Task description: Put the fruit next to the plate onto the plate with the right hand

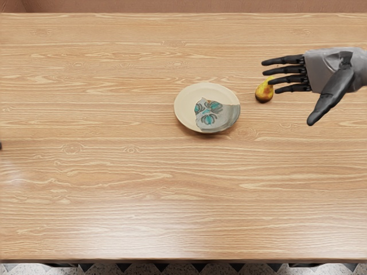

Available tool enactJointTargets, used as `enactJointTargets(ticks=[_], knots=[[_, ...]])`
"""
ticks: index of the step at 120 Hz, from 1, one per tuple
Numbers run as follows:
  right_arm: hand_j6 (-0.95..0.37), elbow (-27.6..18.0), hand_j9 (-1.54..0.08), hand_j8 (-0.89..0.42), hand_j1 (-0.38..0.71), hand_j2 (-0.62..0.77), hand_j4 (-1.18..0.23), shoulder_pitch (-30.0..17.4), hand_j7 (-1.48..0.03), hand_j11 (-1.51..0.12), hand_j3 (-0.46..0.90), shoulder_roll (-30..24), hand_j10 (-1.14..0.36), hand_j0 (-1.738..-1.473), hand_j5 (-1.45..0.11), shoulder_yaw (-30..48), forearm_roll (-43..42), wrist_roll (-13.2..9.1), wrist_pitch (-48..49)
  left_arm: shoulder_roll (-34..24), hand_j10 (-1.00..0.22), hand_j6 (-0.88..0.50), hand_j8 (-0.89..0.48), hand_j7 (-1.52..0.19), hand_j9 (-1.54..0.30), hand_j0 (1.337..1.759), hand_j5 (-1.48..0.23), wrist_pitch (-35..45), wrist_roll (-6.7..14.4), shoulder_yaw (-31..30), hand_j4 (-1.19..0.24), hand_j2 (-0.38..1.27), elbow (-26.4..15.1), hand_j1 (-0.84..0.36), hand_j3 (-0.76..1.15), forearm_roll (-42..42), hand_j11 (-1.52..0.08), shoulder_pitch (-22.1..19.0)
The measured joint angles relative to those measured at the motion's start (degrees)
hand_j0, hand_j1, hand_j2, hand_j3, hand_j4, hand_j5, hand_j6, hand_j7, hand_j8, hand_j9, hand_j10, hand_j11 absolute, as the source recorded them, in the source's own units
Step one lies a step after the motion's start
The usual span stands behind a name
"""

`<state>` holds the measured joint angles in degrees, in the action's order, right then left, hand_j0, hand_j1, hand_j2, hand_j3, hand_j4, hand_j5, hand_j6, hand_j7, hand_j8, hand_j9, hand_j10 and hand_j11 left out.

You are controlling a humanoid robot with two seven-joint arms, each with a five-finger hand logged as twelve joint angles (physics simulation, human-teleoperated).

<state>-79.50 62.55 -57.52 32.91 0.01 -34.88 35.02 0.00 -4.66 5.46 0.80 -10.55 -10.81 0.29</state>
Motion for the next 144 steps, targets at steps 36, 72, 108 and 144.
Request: enactJointTargets(ticks=[36,72,108,144], knots=[[-0.03,22.7,-0.04,-0.03,-0.32,-0.01,-0.03,6.1,-0.04,-0.04,0.00,17.1,-0.03,-1.658,-0.04,-2.4,-15.5,-0.1,0.0,0.0,0.00,0.00,0.00,0.00,0.00,1.658,0.00,0.0,0.0,0.0,0.00,0.00,0.0,0.35,0.00,0.0,0.00,0.0],[-0.04,38.7,-0.05,-0.04,-0.30,-0.01,-0.04,8.9,-0.05,-0.05,0.00,27.4,-0.04,-1.658,-0.05,-4.2,-33.1,-0.1,-13.9,0.0,0.00,0.00,0.00,0.00,0.00,1.658,0.00,0.0,0.0,0.0,0.00,0.00,0.0,0.35,0.00,0.0,0.00,0.0],[-0.05,52.4,-0.06,-0.05,-0.30,-0.01,-0.05,8.7,-0.06,-0.06,0.00,39.7,-0.05,-1.658,-0.06,-9.5,-35.7,7.2,-22.2,0.0,0.00,0.00,0.00,0.00,0.00,1.658,0.00,0.0,0.0,0.0,0.00,0.00,0.0,0.35,0.00,0.0,0.00,0.0],[-0.04,57.1,-0.06,-0.04,-0.30,-0.01,-0.04,8.0,-0.06,-0.06,0.00,43.6,-0.04,-1.658,-0.06,-11.2,-35.6,15.3,-27.6,0.0,0.00,0.00,0.00,0.00,0.00,1.658,0.00,0.0,0.0,0.0,0.00,0.00,0.0,0.35,0.00,0.0,0.00,0.0]])
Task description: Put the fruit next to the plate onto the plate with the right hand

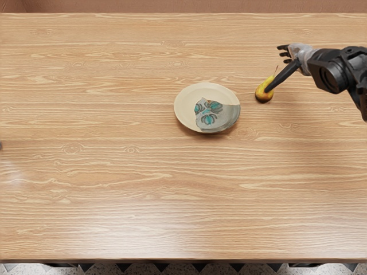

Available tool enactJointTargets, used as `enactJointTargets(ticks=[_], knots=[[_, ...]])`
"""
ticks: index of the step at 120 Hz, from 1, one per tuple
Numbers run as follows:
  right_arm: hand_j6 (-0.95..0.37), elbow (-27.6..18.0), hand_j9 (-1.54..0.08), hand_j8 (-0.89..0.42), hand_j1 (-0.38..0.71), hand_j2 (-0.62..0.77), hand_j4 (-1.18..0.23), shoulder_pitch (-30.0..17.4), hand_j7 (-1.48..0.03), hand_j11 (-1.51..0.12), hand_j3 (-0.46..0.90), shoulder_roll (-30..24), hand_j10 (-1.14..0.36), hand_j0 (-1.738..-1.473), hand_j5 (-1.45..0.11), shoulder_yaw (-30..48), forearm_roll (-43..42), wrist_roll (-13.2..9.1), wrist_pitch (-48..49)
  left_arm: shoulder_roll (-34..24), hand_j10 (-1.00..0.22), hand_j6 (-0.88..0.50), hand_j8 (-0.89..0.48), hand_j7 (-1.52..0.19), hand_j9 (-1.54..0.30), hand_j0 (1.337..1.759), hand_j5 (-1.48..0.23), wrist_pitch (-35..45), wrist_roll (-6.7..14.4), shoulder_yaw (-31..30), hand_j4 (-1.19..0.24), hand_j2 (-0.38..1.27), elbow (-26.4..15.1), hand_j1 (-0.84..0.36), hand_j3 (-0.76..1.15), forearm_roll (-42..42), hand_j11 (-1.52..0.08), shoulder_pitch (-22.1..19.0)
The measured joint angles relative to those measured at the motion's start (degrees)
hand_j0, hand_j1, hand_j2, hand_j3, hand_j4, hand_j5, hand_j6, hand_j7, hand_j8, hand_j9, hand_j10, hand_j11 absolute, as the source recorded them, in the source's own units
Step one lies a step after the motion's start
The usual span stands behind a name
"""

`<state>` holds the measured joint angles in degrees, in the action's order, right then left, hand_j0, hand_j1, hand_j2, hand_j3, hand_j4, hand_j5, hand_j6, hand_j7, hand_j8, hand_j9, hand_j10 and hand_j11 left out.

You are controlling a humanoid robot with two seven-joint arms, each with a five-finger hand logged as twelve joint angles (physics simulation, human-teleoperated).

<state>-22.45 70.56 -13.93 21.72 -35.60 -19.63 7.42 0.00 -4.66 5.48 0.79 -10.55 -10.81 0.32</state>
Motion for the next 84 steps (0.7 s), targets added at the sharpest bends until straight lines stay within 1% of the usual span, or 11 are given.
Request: enactJointTargets(ticks=[13,33,50,73,84], knots=[[-0.04,1.7,-0.05,-0.04,-0.30,-0.01,-0.04,-1.2,-0.05,-0.05,0.00,1.4,-0.04,-1.658,-0.05,-0.9,0.2,3.8,-0.9,0.0,0.00,0.00,0.00,0.00,0.00,1.658,0.00,0.0,0.0,0.0,0.00,0.00,0.0,0.35,0.00,0.0,0.00,0.0],[-0.04,2.8,-0.05,-0.04,-0.30,-0.01,-0.04,-2.4,-0.05,-0.05,0.00,2.5,-0.04,-1.658,-0.05,-1.5,0.4,7.7,-1.5,0.0,0.00,0.00,0.00,0.00,0.00,1.658,0.00,0.0,0.0,0.0,0.00,0.00,0.0,0.35,0.00,0.0,0.00,0.0],[-0.04,4.4,-0.05,-0.04,-0.30,-0.01,-0.04,-3.4,-0.05,-0.05,0.00,2.8,-0.04,-1.658,-0.05,-1.6,0.6,9.7,-1.8,0.0,0.00,0.00,0.00,0.00,0.00,1.658,0.00,0.0,0.0,0.0,0.00,0.00,0.0,0.35,0.00,0.0,0.00,0.0],[-0.04,7.4,-0.05,-0.04,-0.30,-0.01,-0.04,-4.9,-0.05,-0.05,0.00,4.2,-0.04,-1.658,-0.05,-1.7,1.2,13.3,-1.9,0.0,0.00,0.00,0.00,0.00,0.00,1.658,0.00,0.0,0.0,0.0,0.00,0.00,0.0,0.35,0.00,0.0,0.00,0.0],[-0.04,8.3,-0.05,-0.04,-0.30,-0.01,-0.04,-5.1,-0.05,-0.05,0.00,5.0,-0.04,-1.658,-0.05,-1.8,1.3,14.2,-2.3,0.0,0.00,0.00,0.00,0.00,0.00,1.658,0.00,0.0,0.0,0.0,0.00,0.00,0.0,0.35,0.00,0.0,0.00,0.0]])
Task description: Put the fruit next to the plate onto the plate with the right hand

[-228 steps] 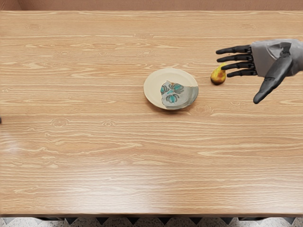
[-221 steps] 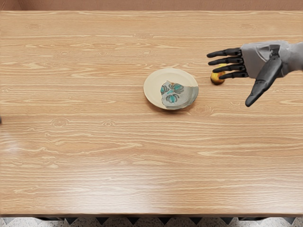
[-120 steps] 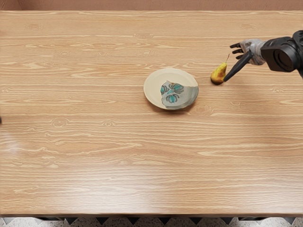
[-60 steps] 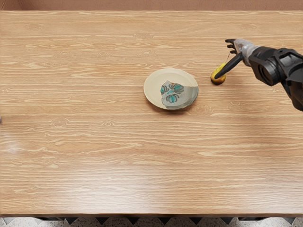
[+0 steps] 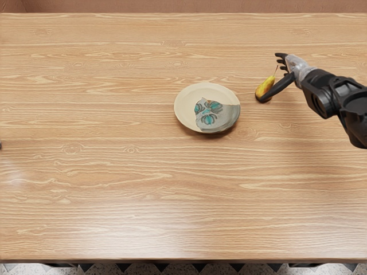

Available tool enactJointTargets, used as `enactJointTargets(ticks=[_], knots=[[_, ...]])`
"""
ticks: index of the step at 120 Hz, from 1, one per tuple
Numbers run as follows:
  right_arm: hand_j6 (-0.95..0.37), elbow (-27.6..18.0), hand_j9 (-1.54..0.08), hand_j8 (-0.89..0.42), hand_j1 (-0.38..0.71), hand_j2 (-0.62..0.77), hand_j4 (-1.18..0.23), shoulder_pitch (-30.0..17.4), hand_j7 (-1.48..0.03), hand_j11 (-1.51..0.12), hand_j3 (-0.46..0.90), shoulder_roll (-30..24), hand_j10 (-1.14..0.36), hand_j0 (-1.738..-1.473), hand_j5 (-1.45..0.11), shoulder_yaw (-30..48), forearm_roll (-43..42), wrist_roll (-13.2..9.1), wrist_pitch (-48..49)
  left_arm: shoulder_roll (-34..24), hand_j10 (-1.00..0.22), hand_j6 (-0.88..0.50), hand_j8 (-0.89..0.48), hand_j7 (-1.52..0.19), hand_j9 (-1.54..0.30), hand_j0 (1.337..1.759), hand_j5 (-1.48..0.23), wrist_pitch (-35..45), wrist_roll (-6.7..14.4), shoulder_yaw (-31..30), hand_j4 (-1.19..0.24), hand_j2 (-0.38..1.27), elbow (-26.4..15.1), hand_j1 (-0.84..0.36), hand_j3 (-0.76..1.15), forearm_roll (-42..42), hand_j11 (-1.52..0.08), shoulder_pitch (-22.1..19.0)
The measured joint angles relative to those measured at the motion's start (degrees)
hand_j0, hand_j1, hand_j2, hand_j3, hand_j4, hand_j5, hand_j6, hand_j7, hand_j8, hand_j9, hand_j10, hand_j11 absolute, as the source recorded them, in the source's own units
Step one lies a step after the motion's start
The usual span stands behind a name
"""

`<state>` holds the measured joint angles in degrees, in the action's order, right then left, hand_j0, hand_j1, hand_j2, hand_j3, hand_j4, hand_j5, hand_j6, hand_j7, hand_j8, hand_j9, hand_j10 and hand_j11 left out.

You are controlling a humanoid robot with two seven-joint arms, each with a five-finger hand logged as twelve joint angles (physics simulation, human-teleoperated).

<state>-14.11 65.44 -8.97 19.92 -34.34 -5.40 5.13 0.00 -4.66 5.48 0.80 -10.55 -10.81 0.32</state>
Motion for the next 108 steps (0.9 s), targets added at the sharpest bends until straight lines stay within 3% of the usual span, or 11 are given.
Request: enactJointTargets(ticks=[47,108], knots=[[-0.17,1.0,-0.22,-0.17,-0.15,-0.03,-0.17,-1.4,-0.22,-0.22,0.00,1.2,-0.17,-1.658,-0.22,-1.3,0.1,2.0,-1.8,0.0,0.00,0.00,0.00,0.00,0.00,1.658,0.00,0.0,0.0,0.0,0.00,0.00,0.0,0.35,0.00,0.0,0.00,0.0],[-0.26,2.4,-0.34,-0.26,-0.03,-0.05,-0.26,-1.7,-0.34,-0.34,0.00,2.4,-0.26,-1.658,-0.34,-2.2,0.1,2.2,-2.5,0.0,0.00,0.00,0.00,0.00,0.00,1.658,0.00,0.0,0.0,0.0,0.00,0.00,0.0,0.35,0.00,0.0,0.00,0.0]])
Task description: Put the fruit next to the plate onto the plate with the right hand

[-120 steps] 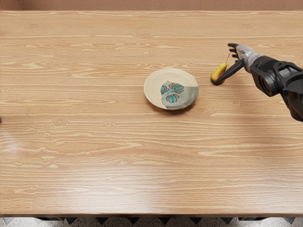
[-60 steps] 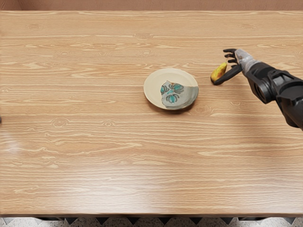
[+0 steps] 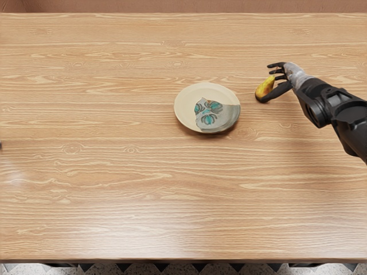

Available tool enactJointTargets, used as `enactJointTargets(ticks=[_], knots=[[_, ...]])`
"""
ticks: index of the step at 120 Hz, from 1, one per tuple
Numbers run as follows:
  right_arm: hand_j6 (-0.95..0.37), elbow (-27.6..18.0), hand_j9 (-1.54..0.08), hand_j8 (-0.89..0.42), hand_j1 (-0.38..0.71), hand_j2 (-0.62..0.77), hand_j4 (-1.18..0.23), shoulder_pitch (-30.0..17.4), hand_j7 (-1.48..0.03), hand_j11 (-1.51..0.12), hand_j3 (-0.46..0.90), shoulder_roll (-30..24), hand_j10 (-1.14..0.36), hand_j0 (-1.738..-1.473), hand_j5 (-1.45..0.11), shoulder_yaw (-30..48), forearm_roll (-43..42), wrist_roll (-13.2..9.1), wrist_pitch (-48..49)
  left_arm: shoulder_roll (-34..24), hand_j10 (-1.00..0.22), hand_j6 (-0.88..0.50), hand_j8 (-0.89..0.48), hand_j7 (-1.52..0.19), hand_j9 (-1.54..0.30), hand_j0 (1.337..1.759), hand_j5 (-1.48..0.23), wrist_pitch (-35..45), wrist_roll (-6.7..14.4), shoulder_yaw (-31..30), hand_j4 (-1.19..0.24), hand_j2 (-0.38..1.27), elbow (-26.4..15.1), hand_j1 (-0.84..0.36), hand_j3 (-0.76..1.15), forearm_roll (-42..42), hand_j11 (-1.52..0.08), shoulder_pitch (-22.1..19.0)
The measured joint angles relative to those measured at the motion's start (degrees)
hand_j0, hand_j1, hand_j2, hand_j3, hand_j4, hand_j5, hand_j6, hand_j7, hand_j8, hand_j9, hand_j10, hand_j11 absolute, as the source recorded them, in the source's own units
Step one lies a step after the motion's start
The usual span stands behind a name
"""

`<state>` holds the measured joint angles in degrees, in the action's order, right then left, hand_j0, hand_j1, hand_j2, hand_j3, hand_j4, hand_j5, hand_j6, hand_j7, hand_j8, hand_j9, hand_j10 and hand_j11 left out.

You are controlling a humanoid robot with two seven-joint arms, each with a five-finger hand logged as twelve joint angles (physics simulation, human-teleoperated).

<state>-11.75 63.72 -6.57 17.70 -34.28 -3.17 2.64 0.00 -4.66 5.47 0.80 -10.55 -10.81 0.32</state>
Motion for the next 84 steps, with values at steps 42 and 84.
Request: enactJointTargets(ticks=[42,84], knots=[[-0.33,0.1,-0.43,-0.33,0.04,-0.07,-0.33,0.0,-0.43,-0.43,0.00,0.8,-0.33,-1.658,-0.43,-1.2,0.0,0.0,0.0,0.0,0.00,0.00,0.00,0.00,0.00,1.658,0.00,0.0,0.0,0.0,0.00,0.00,0.0,0.35,0.00,0.0,0.00,0.0],[-0.48,-0.2,-0.88,-0.29,0.34,0.17,-0.75,0.1,-0.91,-0.92,0.00,0.1,-0.43,-1.648,-0.86,-6.1,-0.1,0.0,6.0,0.0,0.00,0.00,0.00,0.00,0.00,1.658,0.00,0.0,0.0,0.0,0.00,0.00,0.0,0.35,0.00,0.0,0.00,0.0]])
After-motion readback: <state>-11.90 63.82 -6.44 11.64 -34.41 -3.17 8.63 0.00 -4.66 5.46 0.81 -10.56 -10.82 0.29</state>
